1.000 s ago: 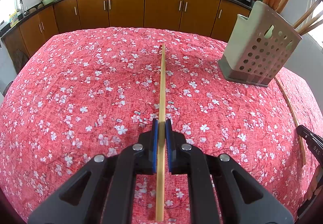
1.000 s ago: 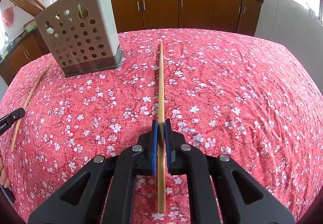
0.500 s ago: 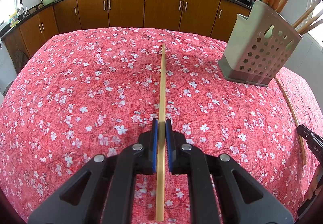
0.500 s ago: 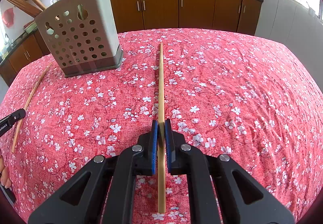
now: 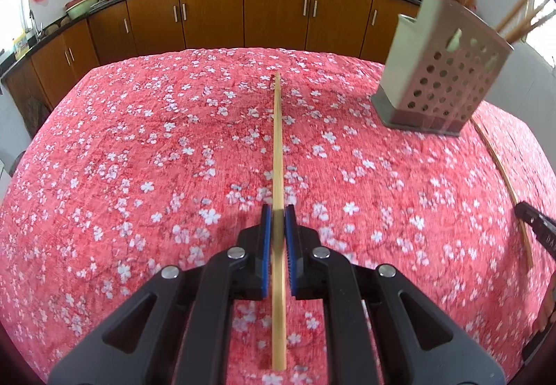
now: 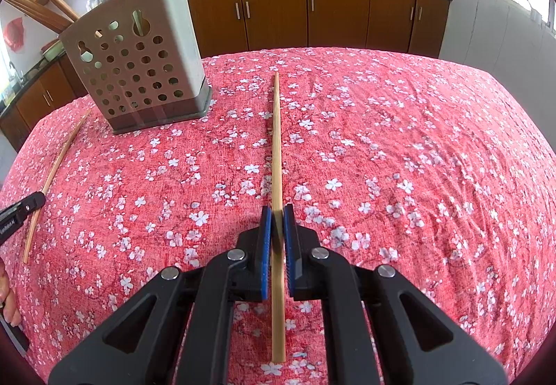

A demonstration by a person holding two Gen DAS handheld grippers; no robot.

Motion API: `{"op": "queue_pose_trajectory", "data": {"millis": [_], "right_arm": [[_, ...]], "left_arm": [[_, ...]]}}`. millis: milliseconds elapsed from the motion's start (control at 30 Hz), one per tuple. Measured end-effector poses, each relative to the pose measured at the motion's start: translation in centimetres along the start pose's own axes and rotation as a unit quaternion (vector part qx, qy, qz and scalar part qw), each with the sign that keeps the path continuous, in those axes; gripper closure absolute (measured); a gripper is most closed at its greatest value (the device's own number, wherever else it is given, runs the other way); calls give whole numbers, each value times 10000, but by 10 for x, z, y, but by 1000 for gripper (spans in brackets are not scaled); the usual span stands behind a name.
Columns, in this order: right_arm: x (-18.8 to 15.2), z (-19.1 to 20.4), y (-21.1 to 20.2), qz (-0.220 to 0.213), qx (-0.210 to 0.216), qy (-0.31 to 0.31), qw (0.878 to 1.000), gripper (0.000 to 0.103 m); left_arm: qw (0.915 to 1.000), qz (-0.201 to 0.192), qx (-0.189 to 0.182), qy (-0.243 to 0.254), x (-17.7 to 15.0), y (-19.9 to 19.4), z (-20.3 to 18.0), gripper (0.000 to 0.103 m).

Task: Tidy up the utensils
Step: 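Lift both held chopsticks upright and carry them over the holder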

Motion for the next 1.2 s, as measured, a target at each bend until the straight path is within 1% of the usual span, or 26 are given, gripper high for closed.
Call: {"op": "queue_pose_trajectory", "data": {"millis": [300, 367, 567, 633, 800, 933, 1033, 1200], "right_arm": [[-4, -3, -9, -1, 154, 69, 9999, 95], [-3, -7, -19, -148, 251, 178, 9994, 95], [15, -13, -64, -845, 420, 329, 9950, 95], [21, -14, -75, -1025, 445, 349, 9931, 95], [35, -18, -99, -1463, 501, 406, 9871, 95], [44, -17, -113, -1726, 558, 429, 9825, 95], [51, -17, -120, -1871, 577, 391, 9799, 95], [62, -15, -132, -2042, 585, 339, 9766, 96]], "left_arm": [[9997, 40, -17, 251, -14, -13, -11, 94], [9997, 36, -58, 250, -14, -17, -13, 95], [9984, -474, -201, 213, 5, -56, -16, 95], [9970, -702, -227, 227, 14, -73, -16, 95], [9929, -1126, -331, 170, 35, -103, -18, 95], [9883, -1447, -466, 81, 51, -126, -17, 95], [9857, -1599, -515, 100, 60, -138, -17, 95], [9833, -1724, -558, 175, 72, -148, -20, 95]]}}
Point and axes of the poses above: each gripper's, at about its wrist camera, not at the fingertips, and y roughly the way its jaws point, z to its left, x to its top, the point moved 3 cm from there along y, roughly the way its jaws point, and after that the axes turned 3 degrees about y, right-handed, at the moved point
